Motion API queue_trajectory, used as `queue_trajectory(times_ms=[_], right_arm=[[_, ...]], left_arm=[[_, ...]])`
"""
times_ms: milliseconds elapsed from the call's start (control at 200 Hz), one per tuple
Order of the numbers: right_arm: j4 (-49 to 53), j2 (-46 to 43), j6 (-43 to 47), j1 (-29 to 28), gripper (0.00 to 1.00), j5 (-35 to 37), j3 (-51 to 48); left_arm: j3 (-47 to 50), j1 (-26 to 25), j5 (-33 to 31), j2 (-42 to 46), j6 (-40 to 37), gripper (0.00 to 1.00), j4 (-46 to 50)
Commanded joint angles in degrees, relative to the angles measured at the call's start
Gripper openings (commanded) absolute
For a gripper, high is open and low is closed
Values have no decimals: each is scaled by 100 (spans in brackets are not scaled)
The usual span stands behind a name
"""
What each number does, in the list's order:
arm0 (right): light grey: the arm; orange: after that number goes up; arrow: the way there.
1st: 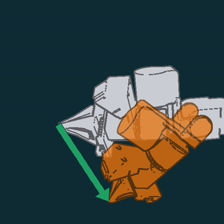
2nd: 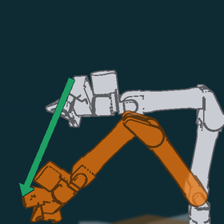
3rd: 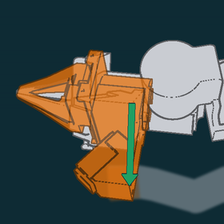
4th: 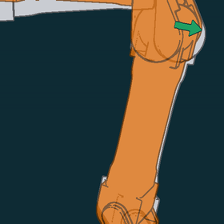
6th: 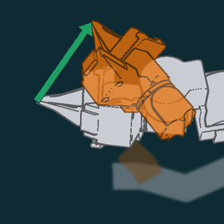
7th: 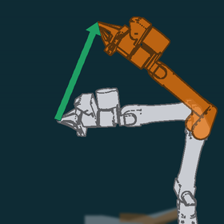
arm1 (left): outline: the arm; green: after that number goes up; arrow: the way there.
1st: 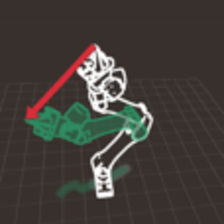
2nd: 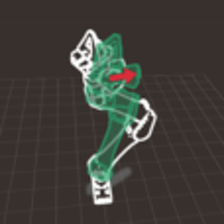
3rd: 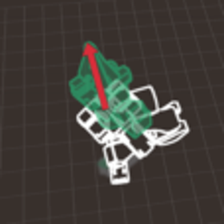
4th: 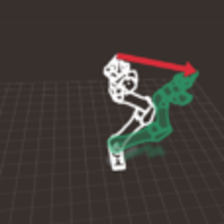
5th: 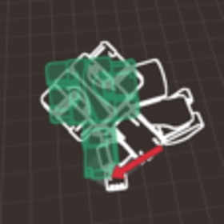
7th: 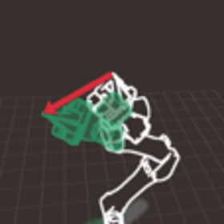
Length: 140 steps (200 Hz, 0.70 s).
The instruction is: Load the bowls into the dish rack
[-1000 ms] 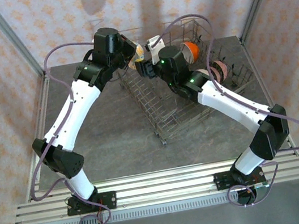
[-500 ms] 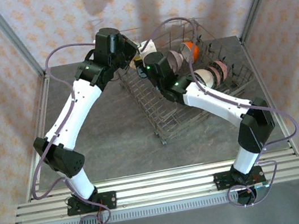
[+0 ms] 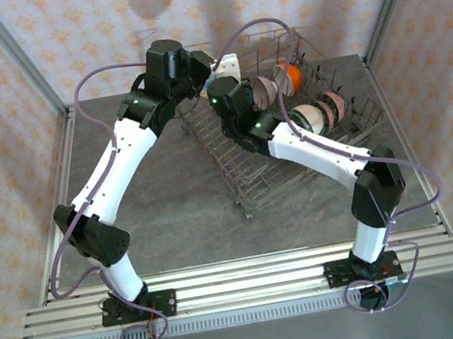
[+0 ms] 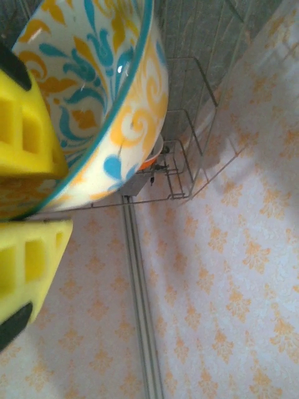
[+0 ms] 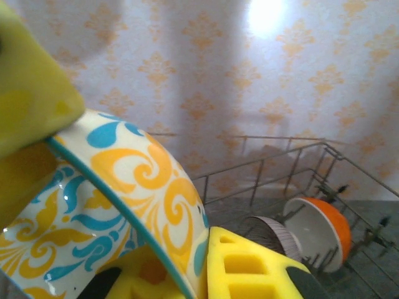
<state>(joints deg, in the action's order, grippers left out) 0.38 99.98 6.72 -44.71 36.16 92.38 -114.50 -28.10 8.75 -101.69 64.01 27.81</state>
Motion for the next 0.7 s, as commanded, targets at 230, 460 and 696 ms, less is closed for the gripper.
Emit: queue_trajectory(times_ms=[230, 460, 696], right_arm=[[1144, 220, -976, 345, 0, 724, 823], [1680, 164, -1441, 583, 0, 647, 834], [2043, 157, -1558, 777, 0, 681, 910]], left_arm=[[-3, -20, -186, 337, -591, 53, 22], [168, 78, -510, 684, -953, 82, 5], [355, 288, -460, 953, -1165, 88, 76]])
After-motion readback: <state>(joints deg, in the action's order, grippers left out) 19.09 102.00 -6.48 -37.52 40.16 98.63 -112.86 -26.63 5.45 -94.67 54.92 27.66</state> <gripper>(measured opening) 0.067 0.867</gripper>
